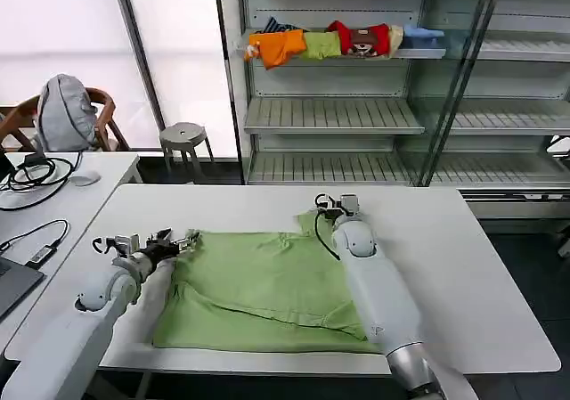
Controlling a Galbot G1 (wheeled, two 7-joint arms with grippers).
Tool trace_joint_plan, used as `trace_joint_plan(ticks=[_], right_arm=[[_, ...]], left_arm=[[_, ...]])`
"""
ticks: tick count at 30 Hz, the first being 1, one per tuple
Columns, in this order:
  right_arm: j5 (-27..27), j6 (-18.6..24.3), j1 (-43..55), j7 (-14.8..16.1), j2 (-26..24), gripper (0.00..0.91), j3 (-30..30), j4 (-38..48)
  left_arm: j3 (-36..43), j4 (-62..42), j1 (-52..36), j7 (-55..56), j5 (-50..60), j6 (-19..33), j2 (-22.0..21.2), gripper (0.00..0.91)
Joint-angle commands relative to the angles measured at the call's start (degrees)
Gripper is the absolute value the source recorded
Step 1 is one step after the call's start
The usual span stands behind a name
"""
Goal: Fold and organize the clothes.
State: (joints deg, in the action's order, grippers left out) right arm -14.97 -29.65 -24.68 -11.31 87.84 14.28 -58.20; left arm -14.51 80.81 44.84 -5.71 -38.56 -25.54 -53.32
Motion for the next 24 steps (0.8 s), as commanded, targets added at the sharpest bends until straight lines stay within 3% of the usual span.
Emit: trace_joint_plan(ticks=[1,9,17,19,24], right_arm=[[-0.2,-0.83,0.34,0.06,0.21,0.0,0.02,1.21],[-0.34,-1.11,0.22,0.73,0.24,0.0,0.18,1.43],[0.42,1.82,-0.04,2.17,-0.52,0.0,-0.2,0.17],[1.28,4.05,-1.43,3.16,-1.97,0.0,-1.65,-3.0],[-0.95,1.38,-5.53,2.04,-5.42,0.0,-2.92,-14.32]], left_arm=[[0.44,-1.21,-0.86,-0.78,-0.01,0.13,-0.41,0.02],[1.02,-1.9,-1.39,-1.34,0.02,0.28,-0.97,0.02],[1.35,-1.68,-1.3,-1.74,0.38,2.1,-1.22,0.02],[0.8,0.16,-0.14,-1.73,0.34,2.38,-1.0,0.02],[-1.69,4.43,2.67,-1.51,-1.29,3.09,-0.06,0.02]])
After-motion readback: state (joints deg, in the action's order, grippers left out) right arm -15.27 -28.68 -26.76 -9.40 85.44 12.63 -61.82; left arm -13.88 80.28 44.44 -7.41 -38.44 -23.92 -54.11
